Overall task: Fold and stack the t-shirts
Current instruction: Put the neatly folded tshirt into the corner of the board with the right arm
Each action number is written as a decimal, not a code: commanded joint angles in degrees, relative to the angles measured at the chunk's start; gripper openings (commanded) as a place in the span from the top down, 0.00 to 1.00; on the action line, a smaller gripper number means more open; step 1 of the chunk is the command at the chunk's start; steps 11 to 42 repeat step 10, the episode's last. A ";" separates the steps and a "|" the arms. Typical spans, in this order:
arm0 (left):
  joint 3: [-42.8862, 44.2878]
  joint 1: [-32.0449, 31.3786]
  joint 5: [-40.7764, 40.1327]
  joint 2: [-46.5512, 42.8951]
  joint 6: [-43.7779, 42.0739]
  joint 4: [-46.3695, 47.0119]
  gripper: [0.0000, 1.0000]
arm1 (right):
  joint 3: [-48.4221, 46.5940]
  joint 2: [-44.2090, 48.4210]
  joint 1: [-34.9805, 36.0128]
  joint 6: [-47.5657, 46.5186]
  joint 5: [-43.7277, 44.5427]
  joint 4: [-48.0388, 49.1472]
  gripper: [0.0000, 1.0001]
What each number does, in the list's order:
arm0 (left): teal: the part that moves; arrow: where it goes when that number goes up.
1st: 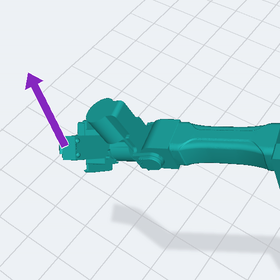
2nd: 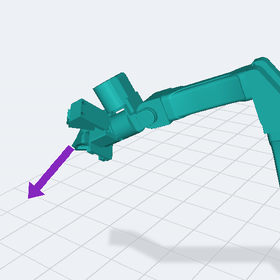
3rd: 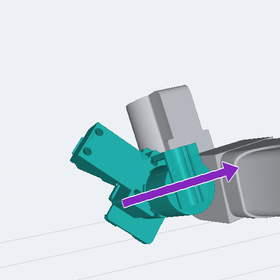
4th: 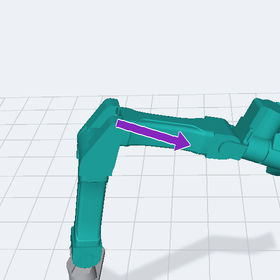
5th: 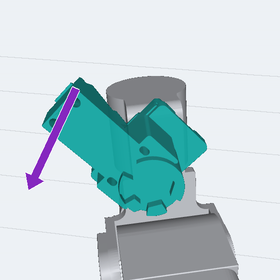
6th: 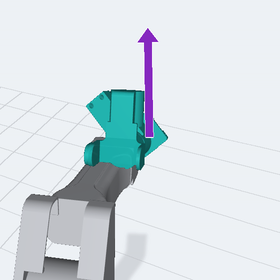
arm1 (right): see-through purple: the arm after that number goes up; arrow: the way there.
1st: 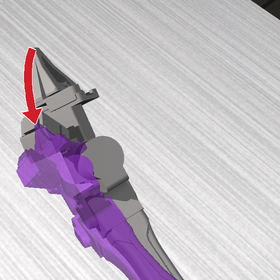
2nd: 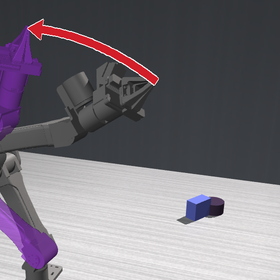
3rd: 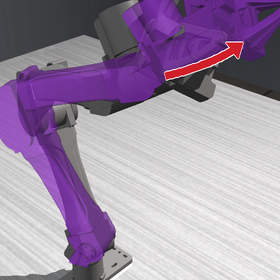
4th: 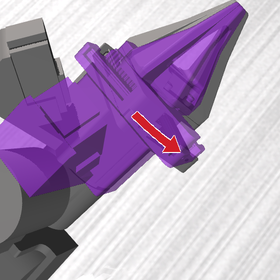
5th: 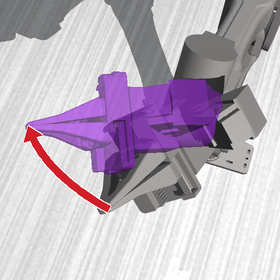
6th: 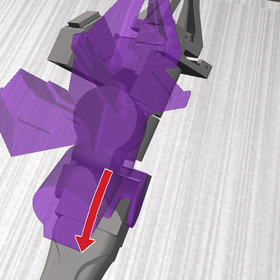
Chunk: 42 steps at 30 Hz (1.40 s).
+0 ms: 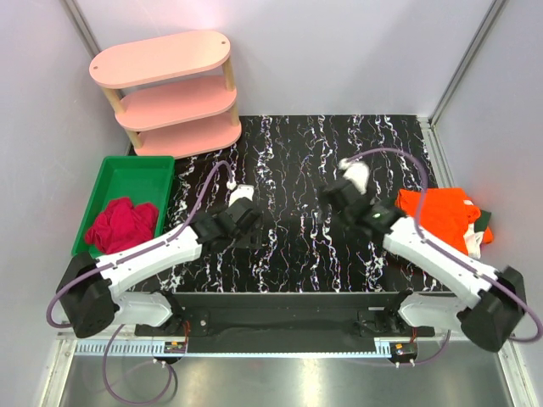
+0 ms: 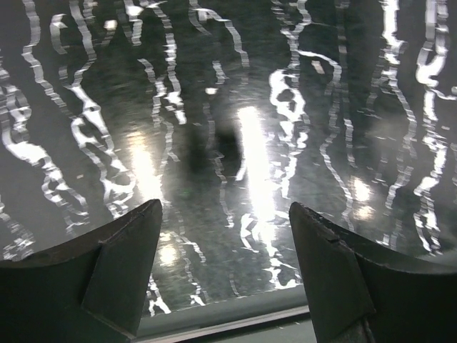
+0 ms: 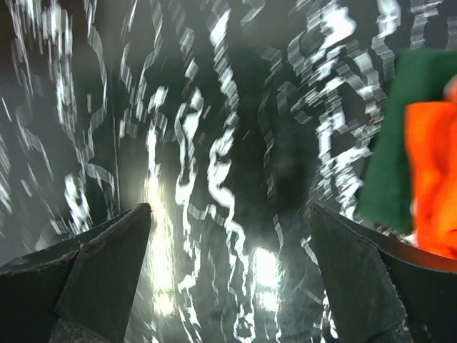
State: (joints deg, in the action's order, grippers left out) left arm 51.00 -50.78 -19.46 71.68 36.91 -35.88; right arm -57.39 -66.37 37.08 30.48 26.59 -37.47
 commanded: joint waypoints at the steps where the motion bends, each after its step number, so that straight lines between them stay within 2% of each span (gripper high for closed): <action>1: 2.08 0.16 -7.42 -1.37 1.76 -3.84 0.23 | 1.40 -5.43 11.94 2.30 16.80 -0.75 0.00; 5: 2.35 0.16 -9.45 -1.54 3.08 -5.25 0.22 | 0.17 -9.39 18.02 3.53 20.26 -1.90 0.00; 10: 3.22 0.16 -11.82 -1.45 5.19 -6.04 0.22 | 0.35 -10.89 18.29 1.26 16.31 1.43 0.00; 42: 3.22 0.16 -11.82 -1.45 5.19 -6.04 0.22 | 0.35 -10.89 18.29 1.26 16.31 1.43 0.00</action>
